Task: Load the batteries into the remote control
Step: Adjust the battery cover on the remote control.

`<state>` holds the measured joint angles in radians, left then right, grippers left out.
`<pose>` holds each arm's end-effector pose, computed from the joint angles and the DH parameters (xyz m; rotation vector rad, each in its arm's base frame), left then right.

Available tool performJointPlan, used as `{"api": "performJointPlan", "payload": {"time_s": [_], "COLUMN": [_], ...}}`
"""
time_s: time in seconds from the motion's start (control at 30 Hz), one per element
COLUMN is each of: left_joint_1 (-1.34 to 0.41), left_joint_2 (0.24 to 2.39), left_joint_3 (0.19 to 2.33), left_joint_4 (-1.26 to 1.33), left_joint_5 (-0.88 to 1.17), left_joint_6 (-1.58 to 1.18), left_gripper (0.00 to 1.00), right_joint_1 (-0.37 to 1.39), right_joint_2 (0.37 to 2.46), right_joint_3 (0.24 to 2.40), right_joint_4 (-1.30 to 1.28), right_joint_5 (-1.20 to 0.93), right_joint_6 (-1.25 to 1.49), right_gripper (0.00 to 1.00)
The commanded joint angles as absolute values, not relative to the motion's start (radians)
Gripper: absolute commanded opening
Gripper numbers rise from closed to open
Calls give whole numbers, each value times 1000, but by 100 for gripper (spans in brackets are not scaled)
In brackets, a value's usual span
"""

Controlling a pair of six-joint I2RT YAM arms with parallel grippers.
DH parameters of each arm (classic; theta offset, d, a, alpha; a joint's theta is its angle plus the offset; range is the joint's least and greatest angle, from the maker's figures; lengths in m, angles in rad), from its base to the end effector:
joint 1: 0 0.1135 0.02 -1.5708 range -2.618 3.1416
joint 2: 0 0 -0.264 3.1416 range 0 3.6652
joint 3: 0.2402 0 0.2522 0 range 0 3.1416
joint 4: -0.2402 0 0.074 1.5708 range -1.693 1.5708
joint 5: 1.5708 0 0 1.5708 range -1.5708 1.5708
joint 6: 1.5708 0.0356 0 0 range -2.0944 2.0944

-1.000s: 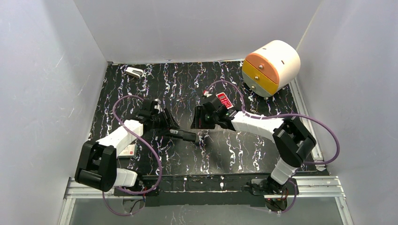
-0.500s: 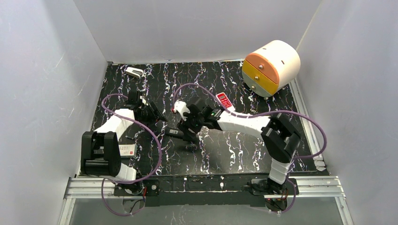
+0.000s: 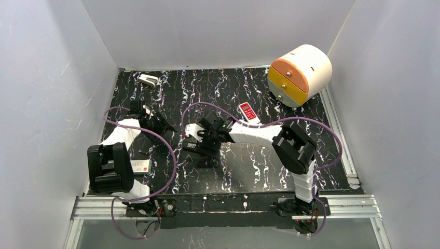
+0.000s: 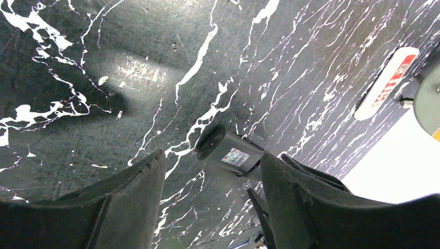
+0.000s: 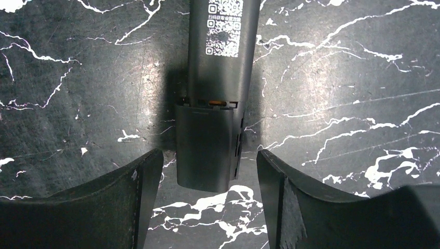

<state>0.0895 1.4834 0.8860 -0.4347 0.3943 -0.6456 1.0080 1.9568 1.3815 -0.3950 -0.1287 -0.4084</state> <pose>0.2881 0.0121 0.1966 -0.8139 2.5195 -0.7081 0.2199 0.3571 0.1850 -1.7154 1.9240 0.3943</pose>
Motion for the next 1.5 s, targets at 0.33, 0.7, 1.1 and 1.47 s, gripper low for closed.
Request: {"api": "performJointPlan", "payload": {"time_s": [0.33,0.7,1.1,1.47], "left_joint_1": [129,130,130,130], "left_joint_2": [1486,1481,1473,1468], "left_joint_3": [880,876,862,858], "left_joint_4": [-448,-447,-440,-440], "left_joint_5": [458,473,483,487], "left_joint_6": [-623,-609,-600,-594], "left_gripper": [65,65,65,65], "right_joint_1": [1023,1023,1004,998], "right_joint_2": [2012,2051,2039,2033], "right_joint_3": [1412,1477,1513,1490], "right_joint_4": [-391,-457,-467,-440], "right_joint_5": [-119,-134,-162,-186], "right_joint_6": [-454,-444,-364,-388], "right_gripper": [67,48,71,57]}}
